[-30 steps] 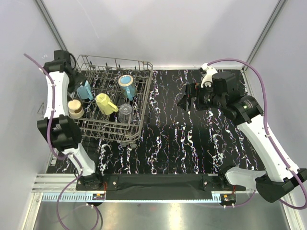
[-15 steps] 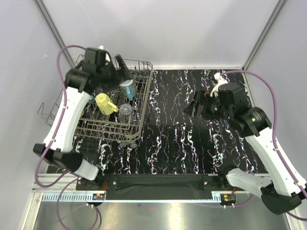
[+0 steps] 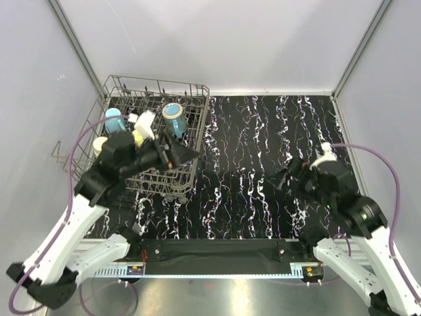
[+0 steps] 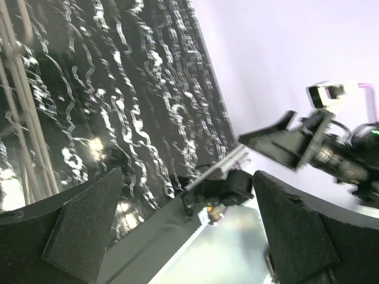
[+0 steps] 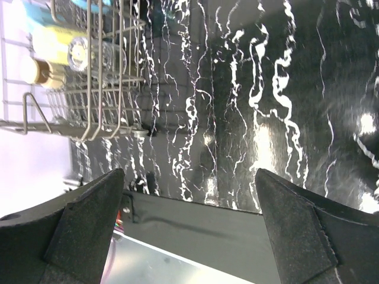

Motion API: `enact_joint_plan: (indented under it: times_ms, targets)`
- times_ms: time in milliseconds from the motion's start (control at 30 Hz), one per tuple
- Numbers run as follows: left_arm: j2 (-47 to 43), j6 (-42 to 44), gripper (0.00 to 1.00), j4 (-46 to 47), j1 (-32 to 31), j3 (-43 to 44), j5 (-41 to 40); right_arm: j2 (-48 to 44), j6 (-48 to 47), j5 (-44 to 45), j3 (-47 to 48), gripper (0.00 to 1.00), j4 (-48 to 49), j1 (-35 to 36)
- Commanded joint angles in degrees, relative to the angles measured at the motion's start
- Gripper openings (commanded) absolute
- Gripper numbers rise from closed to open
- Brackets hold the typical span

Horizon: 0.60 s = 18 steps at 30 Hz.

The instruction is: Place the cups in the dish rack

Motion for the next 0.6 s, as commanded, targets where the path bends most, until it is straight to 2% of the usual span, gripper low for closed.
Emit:
enact_joint_plan:
  times_ms: [0, 100, 200, 400, 567]
  targets:
    - [-8.86, -7.81, 0.99, 12.50, 0.06, -11.08, 2.22, -7.24, 7.90, 3.96, -5.61, 1.00, -0.05, 0.28]
    - [-18.09, -14.49, 0.99, 18.31, 0.06, -20.58, 0.91, -12.61, 15.36, 3.61, -11.67, 1.00, -2.16, 0.36]
    - [-24.51, -17.59, 0.99, 20.52, -0.03, -25.71, 0.11, -16.48, 22.93, 3.79, -16.78, 1.00, -4.18, 0.36]
    - [-27.07, -17.24, 0.99, 14.64, 0.06, -26.43, 1.16, -21.59, 24.35, 4.84, -18.81, 1.00, -6.03, 0.36]
    - [-29.18, -17.94, 0.99, 13.84, 0.06, -28.79, 1.16, -25.89, 26.19, 5.37, -20.21, 1.00, -6.65, 0.36]
